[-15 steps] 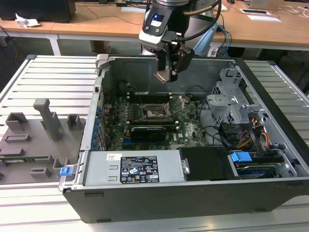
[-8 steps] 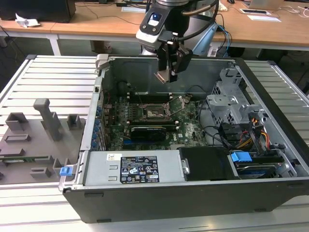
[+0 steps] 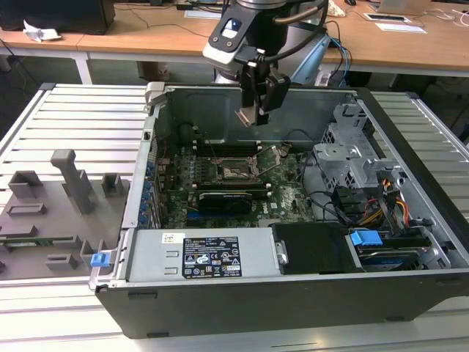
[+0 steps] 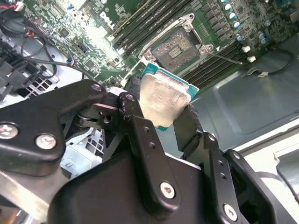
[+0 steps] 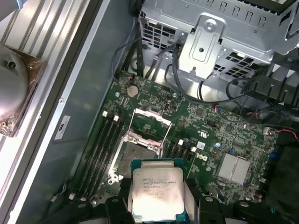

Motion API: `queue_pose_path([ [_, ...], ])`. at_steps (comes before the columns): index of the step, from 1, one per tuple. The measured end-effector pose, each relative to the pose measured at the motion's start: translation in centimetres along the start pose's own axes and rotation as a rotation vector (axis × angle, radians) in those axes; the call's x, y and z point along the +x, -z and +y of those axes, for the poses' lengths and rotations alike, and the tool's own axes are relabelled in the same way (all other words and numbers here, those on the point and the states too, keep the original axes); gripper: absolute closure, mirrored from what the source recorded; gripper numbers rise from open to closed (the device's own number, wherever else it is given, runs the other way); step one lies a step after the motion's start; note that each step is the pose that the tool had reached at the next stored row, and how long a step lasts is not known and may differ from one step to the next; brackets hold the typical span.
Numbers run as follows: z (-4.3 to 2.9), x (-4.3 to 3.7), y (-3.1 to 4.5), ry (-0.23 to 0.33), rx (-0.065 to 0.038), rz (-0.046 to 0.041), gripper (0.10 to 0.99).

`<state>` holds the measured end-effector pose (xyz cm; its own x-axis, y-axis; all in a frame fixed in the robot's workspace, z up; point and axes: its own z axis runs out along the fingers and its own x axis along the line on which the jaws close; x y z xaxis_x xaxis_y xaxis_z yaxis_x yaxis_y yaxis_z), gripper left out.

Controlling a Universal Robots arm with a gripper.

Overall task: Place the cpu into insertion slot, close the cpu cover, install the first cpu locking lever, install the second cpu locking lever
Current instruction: 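Place the cpu into insertion slot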

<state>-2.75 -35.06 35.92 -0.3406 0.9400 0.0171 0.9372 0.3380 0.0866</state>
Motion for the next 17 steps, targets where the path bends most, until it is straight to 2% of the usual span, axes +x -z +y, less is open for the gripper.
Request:
queue_pose_path([
  [10, 0.0, 0.0, -0.05, -0.092, -0.001, -0.0105, 0.557],
  [17, -0.01, 0.0, -0.18, -0.186, -0.002, -0.019, 0.557],
])
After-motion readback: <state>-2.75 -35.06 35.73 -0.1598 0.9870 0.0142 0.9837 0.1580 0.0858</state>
